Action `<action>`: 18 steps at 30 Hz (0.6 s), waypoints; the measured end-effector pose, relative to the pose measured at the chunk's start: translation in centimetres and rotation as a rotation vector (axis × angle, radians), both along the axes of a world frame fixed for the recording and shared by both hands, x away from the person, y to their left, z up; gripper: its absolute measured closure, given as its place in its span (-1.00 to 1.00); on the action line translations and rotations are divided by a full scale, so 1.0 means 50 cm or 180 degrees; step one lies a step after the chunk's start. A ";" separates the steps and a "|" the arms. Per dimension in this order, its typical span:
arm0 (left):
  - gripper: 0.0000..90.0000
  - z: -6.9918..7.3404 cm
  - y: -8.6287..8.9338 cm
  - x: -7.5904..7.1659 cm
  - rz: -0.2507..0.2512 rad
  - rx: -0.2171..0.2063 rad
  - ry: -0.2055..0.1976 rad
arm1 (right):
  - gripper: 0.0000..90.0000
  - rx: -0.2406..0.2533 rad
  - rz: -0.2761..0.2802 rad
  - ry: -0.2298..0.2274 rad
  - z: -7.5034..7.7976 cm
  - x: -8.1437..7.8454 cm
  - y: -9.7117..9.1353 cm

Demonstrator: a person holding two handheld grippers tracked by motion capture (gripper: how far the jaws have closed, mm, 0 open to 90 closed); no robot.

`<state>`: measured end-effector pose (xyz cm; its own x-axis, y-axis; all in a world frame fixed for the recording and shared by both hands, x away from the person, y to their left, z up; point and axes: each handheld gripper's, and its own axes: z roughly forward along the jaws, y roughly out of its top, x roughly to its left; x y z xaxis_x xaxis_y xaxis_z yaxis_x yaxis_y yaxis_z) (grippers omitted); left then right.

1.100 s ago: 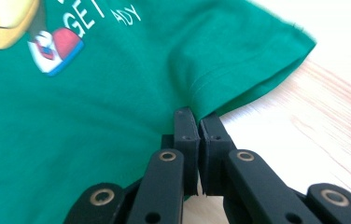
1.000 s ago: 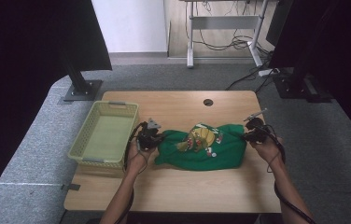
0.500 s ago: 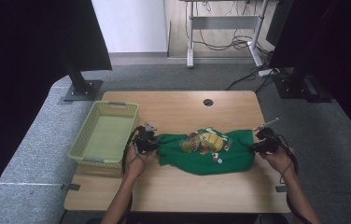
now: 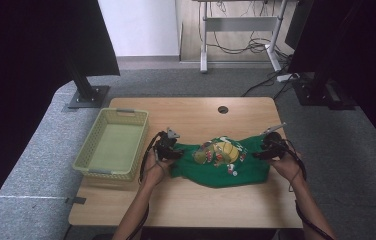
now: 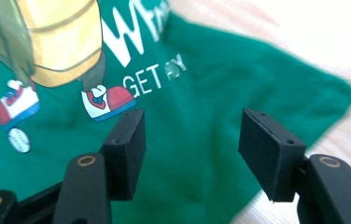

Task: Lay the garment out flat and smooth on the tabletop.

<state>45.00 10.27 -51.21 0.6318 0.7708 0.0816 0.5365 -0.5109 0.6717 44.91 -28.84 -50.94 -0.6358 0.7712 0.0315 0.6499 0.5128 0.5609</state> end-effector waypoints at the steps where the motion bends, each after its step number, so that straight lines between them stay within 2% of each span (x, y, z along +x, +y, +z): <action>1: 0.04 -0.017 0.002 0.005 0.0038 0.0063 0.0041 | -0.12 0.0000 0.0000 0.0000 0.000 0.000 0.000; 2: 0.06 -0.017 0.002 0.005 0.0038 0.0063 0.0041 | -0.12 0.0000 0.0000 0.0000 0.000 0.000 0.000; 3: 0.06 -0.017 0.002 0.005 0.0038 0.0063 0.0041 | -0.12 -0.0058 0.0038 0.0061 -0.024 0.002 0.005; 4: 0.06 -0.027 0.007 0.006 0.0072 0.0141 0.0060 | -0.14 -0.0058 0.0038 0.0061 -0.024 0.002 0.005; 5: 0.07 -0.027 0.007 0.006 0.0072 0.0141 0.0060 | -0.14 -0.0058 0.0038 0.0061 -0.024 0.002 0.005; 6: 0.07 -0.027 0.007 0.006 0.0072 0.0141 0.0060 | -0.14 -0.0113 0.0056 0.0098 -0.036 -0.005 0.002; 7: 0.07 -0.039 0.012 0.007 0.0103 0.0206 0.0106 | -0.15 -0.0113 0.0056 0.0098 -0.036 -0.005 0.002; 8: 0.07 -0.043 0.013 0.007 0.0098 0.0203 0.0110 | -0.19 -0.0140 0.0098 0.0121 -0.045 -0.019 -0.003; 11: 0.09 -0.044 0.016 0.005 0.0108 0.0162 0.0107 | -0.19 -0.0147 0.0114 0.0115 -0.045 -0.026 -0.003; 13: 0.09 -0.044 0.018 0.000 0.0095 0.0165 0.0108 | -0.20 -0.0196 0.0142 0.0131 -0.044 -0.038 -0.002; 14: 0.09 -0.043 0.020 -0.002 0.0086 0.0166 0.0124 | -0.20 -0.0239 0.0201 0.0162 -0.043 -0.062 0.002; 16: 0.10 -0.043 0.020 -0.002 0.0086 0.0166 0.0124 | -0.20 -0.0246 0.0219 0.0165 -0.043 -0.071 0.003; 17: 0.10 -0.043 0.029 -0.008 0.0060 0.0131 0.0186 | -0.20 -0.0246 0.0219 0.0165 -0.043 -0.071 0.003; 18: 0.09 -0.042 0.033 -0.010 0.0050 0.0111 0.0217 | -0.20 -0.0253 0.0258 0.0189 -0.042 -0.097 0.006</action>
